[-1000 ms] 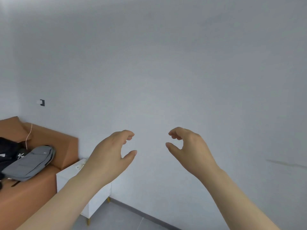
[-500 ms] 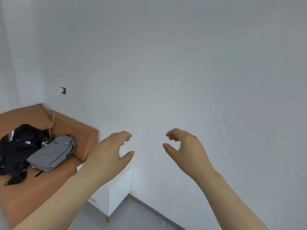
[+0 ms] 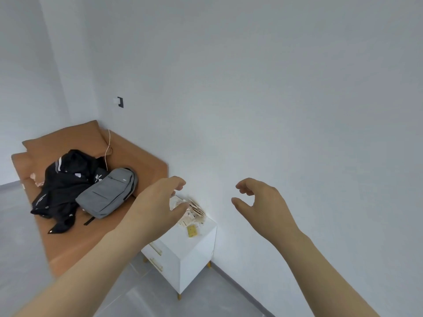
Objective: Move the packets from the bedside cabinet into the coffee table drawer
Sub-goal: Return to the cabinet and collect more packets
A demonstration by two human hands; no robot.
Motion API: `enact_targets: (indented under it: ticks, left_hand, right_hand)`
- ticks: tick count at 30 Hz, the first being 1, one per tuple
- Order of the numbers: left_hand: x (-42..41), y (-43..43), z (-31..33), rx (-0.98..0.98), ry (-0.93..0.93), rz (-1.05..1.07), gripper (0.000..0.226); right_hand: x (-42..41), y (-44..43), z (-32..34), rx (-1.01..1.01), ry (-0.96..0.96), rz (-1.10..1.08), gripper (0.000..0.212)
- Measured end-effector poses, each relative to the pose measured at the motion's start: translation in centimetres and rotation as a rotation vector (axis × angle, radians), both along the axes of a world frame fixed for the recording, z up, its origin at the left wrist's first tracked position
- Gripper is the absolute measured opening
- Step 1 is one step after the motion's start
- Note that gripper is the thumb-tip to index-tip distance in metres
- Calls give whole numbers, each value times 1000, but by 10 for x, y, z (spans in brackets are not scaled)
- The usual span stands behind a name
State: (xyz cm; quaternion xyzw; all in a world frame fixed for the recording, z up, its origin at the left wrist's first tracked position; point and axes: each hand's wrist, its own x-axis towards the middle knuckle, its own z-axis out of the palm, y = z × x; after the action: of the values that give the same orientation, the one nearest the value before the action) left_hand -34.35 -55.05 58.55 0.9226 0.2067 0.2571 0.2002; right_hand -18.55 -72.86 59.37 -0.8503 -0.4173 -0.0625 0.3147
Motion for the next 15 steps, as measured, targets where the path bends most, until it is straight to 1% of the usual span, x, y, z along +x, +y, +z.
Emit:
enact_targets:
  ticks: [7,15]
  left_hand:
    - [53,109,-28,-23,50,36,45]
    - [113,247,-62,-55,125,-40,43]
  right_hand:
    - [65,101,-34,-93,35,10,30]
    - [113,233,-69,-140,115,-58,29]
